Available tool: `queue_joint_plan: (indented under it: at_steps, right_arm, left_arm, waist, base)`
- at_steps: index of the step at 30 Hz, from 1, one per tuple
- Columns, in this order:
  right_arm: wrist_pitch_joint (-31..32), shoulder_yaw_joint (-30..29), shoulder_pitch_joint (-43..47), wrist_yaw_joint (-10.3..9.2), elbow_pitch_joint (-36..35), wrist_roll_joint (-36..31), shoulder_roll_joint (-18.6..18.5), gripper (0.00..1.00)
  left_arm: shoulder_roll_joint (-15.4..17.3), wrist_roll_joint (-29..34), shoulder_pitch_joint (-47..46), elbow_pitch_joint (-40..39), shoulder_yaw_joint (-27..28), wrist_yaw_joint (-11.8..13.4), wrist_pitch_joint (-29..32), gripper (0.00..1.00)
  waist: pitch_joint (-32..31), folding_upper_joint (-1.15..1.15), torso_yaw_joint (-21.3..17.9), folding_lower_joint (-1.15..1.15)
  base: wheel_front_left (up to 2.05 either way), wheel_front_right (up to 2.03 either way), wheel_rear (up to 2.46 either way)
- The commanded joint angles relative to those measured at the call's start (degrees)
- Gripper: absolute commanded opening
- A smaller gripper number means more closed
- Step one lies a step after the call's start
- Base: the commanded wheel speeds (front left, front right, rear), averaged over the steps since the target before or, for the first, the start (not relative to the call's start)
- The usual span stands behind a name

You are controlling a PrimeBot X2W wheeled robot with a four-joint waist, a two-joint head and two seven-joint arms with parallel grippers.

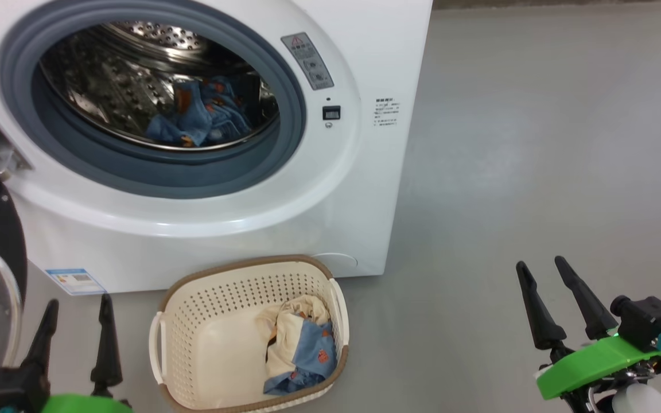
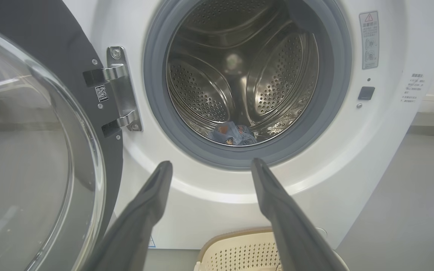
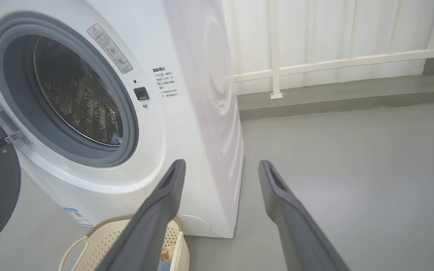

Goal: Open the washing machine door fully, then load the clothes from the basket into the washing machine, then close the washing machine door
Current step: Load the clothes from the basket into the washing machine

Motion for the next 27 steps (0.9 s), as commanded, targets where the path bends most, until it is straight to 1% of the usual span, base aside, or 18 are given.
queue_joint_plan:
  at_steps: [1,11,27]
  right_arm:
    - [-0.53,0.82,0.49,0.26,-1.23,0.34,-1.28,1.00]
    - [-0.53,0.27,2.25,0.26,-1.54,0.56,-1.56,1.00]
    - [-0.53,0.11,1.72,0.26,-1.90,0.28,-1.39,1.00]
  left_arm:
    - [0.58,0.12,0.79,-2.57,2.06,0.05,-0.35,1.00]
    - [-0.38,-0.43,8.18,-8.99,3.82,0.14,-0.35,1.00]
    - [-0.78,-0.72,8.70,-10.67,4.02,0.58,-0.35,1.00]
  waist:
    - [-1.48,0.00,0.72,0.00]
    - [-2.76,0.00,1.07,0.00]
    - [-1.59,0.00,0.84,0.00]
  base:
    - [0.00,0.00,0.00]
    - [0.00,0.00,0.00]
    - [0.00,0.00,0.00]
